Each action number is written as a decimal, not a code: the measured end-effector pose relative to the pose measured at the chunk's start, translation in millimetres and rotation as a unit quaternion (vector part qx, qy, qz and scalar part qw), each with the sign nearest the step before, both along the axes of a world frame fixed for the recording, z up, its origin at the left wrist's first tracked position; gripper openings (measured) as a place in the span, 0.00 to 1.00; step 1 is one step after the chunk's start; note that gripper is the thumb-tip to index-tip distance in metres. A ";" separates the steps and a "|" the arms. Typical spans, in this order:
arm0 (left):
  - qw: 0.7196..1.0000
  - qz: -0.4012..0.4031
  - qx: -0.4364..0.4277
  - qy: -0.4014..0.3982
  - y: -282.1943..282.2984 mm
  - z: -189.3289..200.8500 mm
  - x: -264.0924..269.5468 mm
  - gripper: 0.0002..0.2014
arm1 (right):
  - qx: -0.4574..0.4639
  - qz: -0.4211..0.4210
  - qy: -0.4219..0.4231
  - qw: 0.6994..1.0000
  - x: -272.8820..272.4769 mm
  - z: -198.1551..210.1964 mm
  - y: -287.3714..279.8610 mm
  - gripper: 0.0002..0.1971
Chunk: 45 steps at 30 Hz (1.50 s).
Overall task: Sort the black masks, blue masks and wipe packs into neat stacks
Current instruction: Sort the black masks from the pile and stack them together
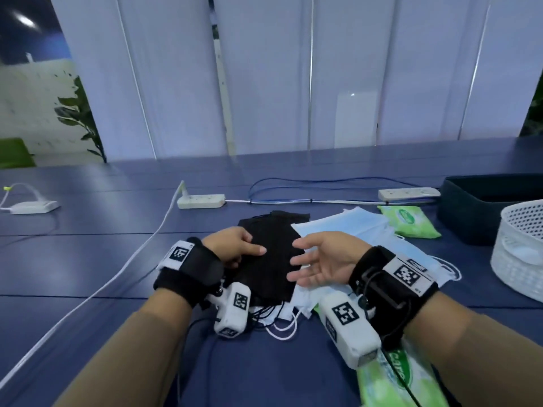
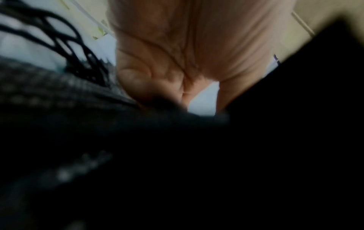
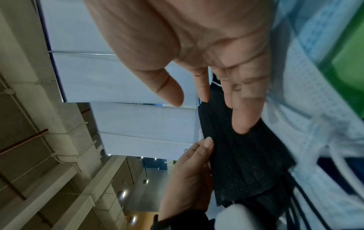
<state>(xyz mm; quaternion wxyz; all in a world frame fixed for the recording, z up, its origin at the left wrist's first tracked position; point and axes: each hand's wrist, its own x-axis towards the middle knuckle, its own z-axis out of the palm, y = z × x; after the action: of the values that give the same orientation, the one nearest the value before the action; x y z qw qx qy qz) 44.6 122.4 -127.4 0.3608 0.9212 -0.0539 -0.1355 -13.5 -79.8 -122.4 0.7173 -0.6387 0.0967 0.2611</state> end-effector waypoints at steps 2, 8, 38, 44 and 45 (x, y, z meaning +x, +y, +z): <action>0.999 0.014 -0.008 -0.031 4.4 4.3 2.6 0.16 | -0.024 0.009 -0.022 0.999 -1.7 -3.7 2.5 0.13; 0.998 0.011 -0.046 -0.027 2.5 -4.9 5.2 0.10 | -0.048 0.024 -0.054 0.997 -2.3 -2.0 -0.3 0.12; 0.828 -0.142 -0.542 -0.021 -26.0 46.5 -37.9 0.21 | 0.051 -0.001 -0.063 0.997 1.2 -6.2 -4.4 0.19; 0.808 -0.186 -0.557 -0.043 -43.3 38.7 -46.0 0.23 | 0.219 0.031 -0.085 0.972 2.3 6.0 -17.1 0.20; 0.804 -0.181 -0.565 -0.034 -43.6 35.6 -44.1 0.24 | 0.223 0.013 -0.100 0.970 3.4 6.9 -20.2 0.17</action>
<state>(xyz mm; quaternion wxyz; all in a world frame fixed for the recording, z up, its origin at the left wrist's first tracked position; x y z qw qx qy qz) 0.5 78.8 -91.8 0.7846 0.5315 -0.2986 -0.1128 -10.2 -100.0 -115.5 0.8443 -0.4863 -0.0443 0.2206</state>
